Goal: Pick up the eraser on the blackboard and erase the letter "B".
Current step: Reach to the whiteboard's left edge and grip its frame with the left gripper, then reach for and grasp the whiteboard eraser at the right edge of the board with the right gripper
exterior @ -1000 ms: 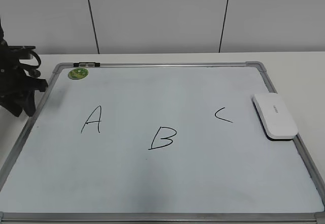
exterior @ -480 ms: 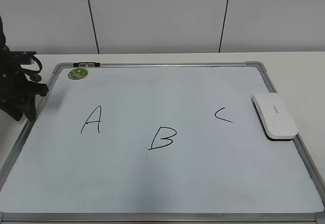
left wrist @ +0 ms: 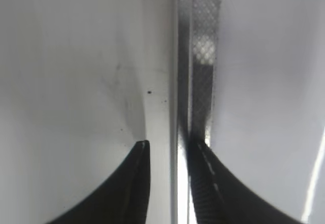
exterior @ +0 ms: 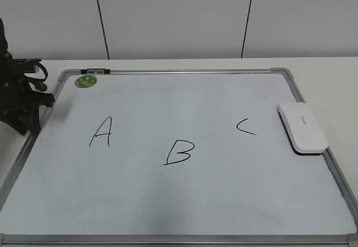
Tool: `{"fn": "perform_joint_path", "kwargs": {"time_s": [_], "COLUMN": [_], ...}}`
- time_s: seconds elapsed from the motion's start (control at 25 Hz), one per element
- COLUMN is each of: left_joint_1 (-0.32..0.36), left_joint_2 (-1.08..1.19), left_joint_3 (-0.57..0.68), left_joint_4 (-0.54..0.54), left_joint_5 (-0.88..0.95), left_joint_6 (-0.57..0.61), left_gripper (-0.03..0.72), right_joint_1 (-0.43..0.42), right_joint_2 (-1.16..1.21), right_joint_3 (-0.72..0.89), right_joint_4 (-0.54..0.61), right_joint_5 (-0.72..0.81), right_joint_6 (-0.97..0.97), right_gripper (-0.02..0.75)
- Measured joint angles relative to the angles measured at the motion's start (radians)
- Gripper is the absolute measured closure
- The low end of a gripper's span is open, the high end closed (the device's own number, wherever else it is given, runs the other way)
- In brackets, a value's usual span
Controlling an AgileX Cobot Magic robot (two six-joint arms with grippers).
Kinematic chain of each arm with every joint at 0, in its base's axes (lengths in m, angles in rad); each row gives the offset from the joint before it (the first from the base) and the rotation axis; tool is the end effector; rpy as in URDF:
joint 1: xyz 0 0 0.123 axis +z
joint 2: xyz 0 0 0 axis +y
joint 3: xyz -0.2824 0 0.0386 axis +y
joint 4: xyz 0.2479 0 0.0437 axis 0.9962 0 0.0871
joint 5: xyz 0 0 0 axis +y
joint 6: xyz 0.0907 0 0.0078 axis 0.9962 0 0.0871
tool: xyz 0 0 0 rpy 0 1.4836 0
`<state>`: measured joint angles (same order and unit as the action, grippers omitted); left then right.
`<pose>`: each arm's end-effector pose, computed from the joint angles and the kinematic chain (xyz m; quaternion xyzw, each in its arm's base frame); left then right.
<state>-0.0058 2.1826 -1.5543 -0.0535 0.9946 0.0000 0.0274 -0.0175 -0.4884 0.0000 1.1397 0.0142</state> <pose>0.4231 -0.0065 0.1308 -0.0113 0.9995 -0.0227 0.0175 -0.0097 -0.0003 0.2676 -0.0058 0.8717 0.0102 0.4899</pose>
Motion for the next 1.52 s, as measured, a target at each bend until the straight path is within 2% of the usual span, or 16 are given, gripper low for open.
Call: {"fn": "perform_joint_path", "kwargs": {"time_s": [0.12,0.24,0.56,0.8,0.92,1.2,1.4,1.52], "left_joint_1": [0.000,0.000,0.000,0.000,0.000,0.000,0.000,0.000], "left_joint_2": [0.003,0.002,0.002,0.002,0.003,0.003,0.003,0.003], "left_joint_3": [0.000,-0.001,-0.001,-0.001,-0.002,-0.002,-0.002,-0.002], "left_joint_4": [-0.017,-0.021,-0.025,-0.025,-0.025,-0.025,-0.025,-0.027], "left_joint_5": [0.002,0.006,0.008,0.008,0.012,0.018,0.018,0.018], "left_joint_6": [0.000,0.000,0.000,0.000,0.000,0.000,0.000,0.000], "left_gripper": [0.608,0.658,0.662,0.662,0.662,0.662,0.660,0.660], "right_joint_1": [0.000,0.000,0.000,0.000,0.000,0.000,0.000,0.000], "right_joint_2": [0.000,0.000,0.031,0.306,0.461,0.670,0.837,0.940], "right_joint_3": [0.000,0.000,-0.014,-0.146,-0.184,-0.206,-0.280,-0.317], "right_joint_4": [0.000,0.000,-0.018,-0.059,-0.060,-0.082,-0.020,0.006], "right_joint_5": [0.000,0.000,-0.019,-0.200,-0.297,-0.391,-0.380,-0.364], "right_joint_6": [0.000,0.000,0.000,0.000,0.000,0.000,0.000,-0.014], "right_gripper": [0.204,0.204,0.209,0.300,0.319,0.323,0.319,0.258]}}
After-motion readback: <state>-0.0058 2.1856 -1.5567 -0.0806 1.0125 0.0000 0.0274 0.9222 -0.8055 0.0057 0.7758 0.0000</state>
